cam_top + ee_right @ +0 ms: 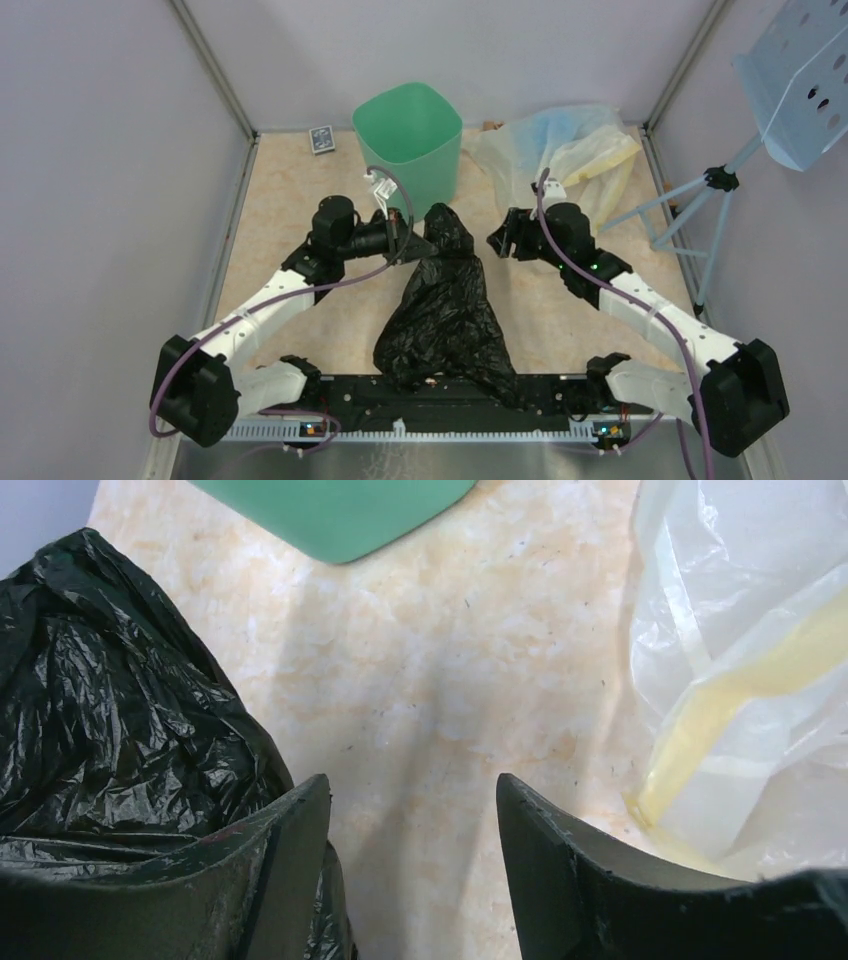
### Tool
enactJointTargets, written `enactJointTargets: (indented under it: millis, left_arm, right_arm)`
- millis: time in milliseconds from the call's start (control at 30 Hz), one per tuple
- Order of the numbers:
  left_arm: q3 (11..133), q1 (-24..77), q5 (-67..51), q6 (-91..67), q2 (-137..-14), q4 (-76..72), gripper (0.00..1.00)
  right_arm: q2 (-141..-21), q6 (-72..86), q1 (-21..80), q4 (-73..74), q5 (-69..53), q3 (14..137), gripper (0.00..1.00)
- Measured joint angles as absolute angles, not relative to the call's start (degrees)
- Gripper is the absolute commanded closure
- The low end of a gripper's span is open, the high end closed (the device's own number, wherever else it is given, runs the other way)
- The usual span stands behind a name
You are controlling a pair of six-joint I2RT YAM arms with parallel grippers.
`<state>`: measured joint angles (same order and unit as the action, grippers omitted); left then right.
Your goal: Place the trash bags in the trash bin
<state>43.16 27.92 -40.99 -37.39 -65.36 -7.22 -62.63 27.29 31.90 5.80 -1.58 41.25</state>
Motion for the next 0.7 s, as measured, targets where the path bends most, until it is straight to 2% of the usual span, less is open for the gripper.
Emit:
enactJointTargets:
  millis: [333, 533, 700]
  left_arm:
    - [40.58, 27.97, -47.53, -30.55, -64.71, -8.51, 1.0]
    - [40.27, 28.69, -51.18, -28.86, -64.4, -8.8, 1.0]
    - [40.27, 30.06, -52.64, -28.32, -64.01, -9.5, 1.0]
  right_arm:
    - [-59.9, 26.09, 30.46, -4.16, -17.54, 38.54, 0.36]
    - [-64.58, 25.56, 30.46, -9.89, -28.62, 40.93, 0.35]
    - [-66.22, 25.67, 30.46, -11.29, -31.9, 42.11, 0.36]
